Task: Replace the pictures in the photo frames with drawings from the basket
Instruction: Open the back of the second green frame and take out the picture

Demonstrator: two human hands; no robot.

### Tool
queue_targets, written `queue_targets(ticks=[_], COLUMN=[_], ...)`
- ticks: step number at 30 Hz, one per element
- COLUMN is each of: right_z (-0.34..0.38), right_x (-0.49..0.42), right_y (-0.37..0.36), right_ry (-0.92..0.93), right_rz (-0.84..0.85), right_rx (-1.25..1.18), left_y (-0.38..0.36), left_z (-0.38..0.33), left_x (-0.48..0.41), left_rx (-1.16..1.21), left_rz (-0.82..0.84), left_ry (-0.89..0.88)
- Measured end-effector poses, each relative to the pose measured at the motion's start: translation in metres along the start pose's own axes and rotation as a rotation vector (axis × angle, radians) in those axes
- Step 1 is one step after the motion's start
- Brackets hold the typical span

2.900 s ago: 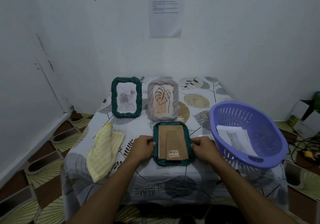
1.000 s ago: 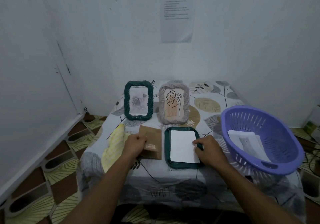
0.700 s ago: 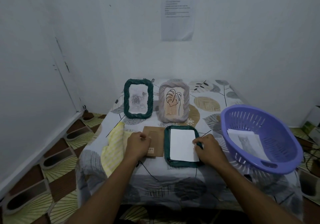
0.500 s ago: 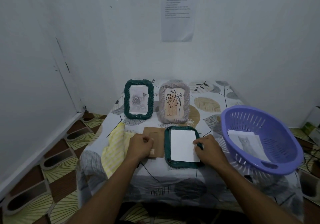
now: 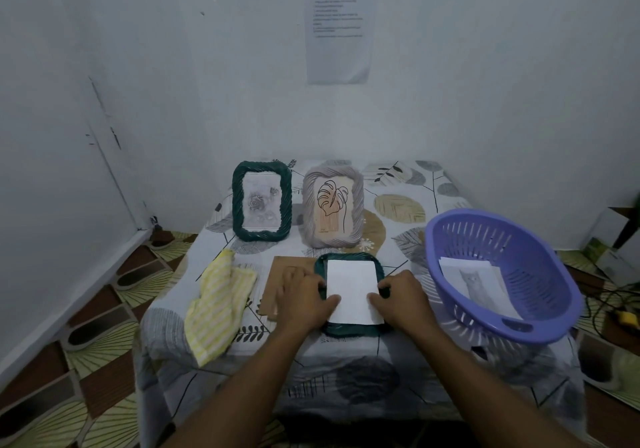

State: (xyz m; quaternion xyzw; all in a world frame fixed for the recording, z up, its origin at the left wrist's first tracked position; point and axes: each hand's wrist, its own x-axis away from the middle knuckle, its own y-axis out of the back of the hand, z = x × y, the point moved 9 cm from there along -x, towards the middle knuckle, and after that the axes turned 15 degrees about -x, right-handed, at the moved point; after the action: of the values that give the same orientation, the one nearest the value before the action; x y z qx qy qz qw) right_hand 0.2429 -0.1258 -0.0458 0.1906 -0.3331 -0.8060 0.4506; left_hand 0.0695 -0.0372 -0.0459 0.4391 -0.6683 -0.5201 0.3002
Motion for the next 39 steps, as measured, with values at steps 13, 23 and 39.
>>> queue_targets(ticks=[13,23,39], right_z=[-0.006,-0.007,0.002], right_x=[-0.002,0.005,0.002], right_y=[0.005,0.013,0.003], right_ry=[-0.123,-0.101,-0.002], right_rz=[-0.149,-0.189,-0.129], right_rx=[-0.198,-0.178,-0.031], left_y=[-0.003,-0.003,0.004], left_z=[0.003,0.003,0.001], left_x=[0.001,0.002,0.002], left_rx=[-0.026,-0.029,0.049], left_rz=[-0.019,-0.035,-0.032], left_ry=[0.025,0.036,0.070])
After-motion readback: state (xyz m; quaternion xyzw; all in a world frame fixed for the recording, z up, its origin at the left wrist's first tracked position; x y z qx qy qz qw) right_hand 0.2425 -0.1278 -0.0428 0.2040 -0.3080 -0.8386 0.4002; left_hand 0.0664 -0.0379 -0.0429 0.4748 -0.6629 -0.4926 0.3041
